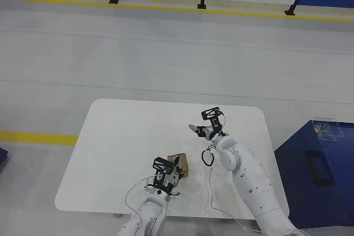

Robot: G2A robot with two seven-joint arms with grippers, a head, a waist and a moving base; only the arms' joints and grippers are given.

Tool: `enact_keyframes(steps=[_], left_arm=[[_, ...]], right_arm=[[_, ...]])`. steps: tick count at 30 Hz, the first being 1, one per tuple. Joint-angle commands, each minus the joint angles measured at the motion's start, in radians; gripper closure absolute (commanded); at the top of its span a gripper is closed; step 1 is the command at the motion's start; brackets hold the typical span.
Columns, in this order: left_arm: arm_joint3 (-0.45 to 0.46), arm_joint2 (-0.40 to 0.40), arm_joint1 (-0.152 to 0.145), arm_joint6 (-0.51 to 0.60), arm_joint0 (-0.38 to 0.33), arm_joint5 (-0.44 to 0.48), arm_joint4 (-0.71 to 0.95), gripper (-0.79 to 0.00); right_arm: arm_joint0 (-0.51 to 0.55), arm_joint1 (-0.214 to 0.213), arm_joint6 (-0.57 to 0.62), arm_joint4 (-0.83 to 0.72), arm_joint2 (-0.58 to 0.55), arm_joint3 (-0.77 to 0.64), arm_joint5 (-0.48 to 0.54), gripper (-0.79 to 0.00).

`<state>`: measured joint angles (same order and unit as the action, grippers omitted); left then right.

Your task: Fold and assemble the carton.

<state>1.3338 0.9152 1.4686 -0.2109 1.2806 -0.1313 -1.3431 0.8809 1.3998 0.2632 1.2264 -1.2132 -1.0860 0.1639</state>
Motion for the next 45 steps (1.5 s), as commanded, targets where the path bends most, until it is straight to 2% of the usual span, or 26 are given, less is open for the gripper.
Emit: enact_keyframes(steps=[1,5,11,16,18,22,27,30,37,38,39,40,42,43,45], left_arm=[[-0.02,0.001,0.002,0.031,-0.01,-0.001,-0.001,0.0],[-0.065,-0.007,0.007,0.1,-0.031,-0.018,-0.024,0.0],[-0.041,0.007,0.014,-0.007,-0.017,-0.015,0.036,0.0],[-0.081,0.002,0.014,0.071,-0.032,-0.012,-0.007,0.0],[-0.073,0.003,0.017,0.045,-0.03,-0.029,-0.005,0.0],[-0.05,0.019,0.019,-0.041,-0.012,0.007,0.048,0.0],[-0.093,0.011,0.019,0.037,-0.021,-0.005,-0.002,0.0],[-0.071,0.02,0.023,-0.05,-0.014,-0.014,0.021,0.0],[0.065,0.085,0.017,-0.474,0.105,0.05,0.122,0.0],[0.075,0.094,0.016,-0.504,0.119,0.047,0.133,-0.332],[0.075,0.094,0.016,-0.504,0.119,0.047,0.133,-0.779],[0.074,0.092,0.016,-0.494,0.116,0.049,0.131,-0.001],[0.077,0.095,0.016,-0.521,0.121,0.047,0.134,-0.016],[0.076,0.095,0.016,-0.513,0.12,0.047,0.134,-0.055],[0.075,0.094,0.016,-0.503,0.119,0.047,0.133,-0.193]], right_arm=[[0.0,0.0,0.0,0.0,0.0,0.0,0.0,-0.785],[0.0,0.0,0.0,0.0,0.0,0.0,0.0,-0.785],[0.0,0.0,0.0,0.0,0.0,0.0,0.0,-0.785],[0.0,0.0,0.0,0.0,0.0,0.0,0.0,-0.785],[0.0,0.0,0.0,0.0,0.0,0.0,0.0,-0.785],[0.0,0.0,0.0,0.0,0.0,0.0,0.0,-0.785],[0.0,0.0,0.0,0.0,0.0,0.0,0.0,-0.785],[0.0,0.0,0.0,0.0,0.0,0.0,0.0,-0.785],[0.0,0.0,0.0,0.0,0.0,0.0,0.0,-0.785],[0.0,0.0,0.0,0.0,0.0,0.0,0.0,-0.785],[0.0,0.0,0.0,0.0,0.0,0.0,0.0,-0.785],[0.0,0.0,0.0,0.0,0.0,0.0,0.0,-0.784],[0.0,0.0,0.0,0.0,0.0,0.0,0.0,-0.784],[0.0,0.0,0.0,0.0,0.0,0.0,0.0,-0.784],[0.0,0.0,0.0,0.0,0.0,0.0,0.0,-0.784]])
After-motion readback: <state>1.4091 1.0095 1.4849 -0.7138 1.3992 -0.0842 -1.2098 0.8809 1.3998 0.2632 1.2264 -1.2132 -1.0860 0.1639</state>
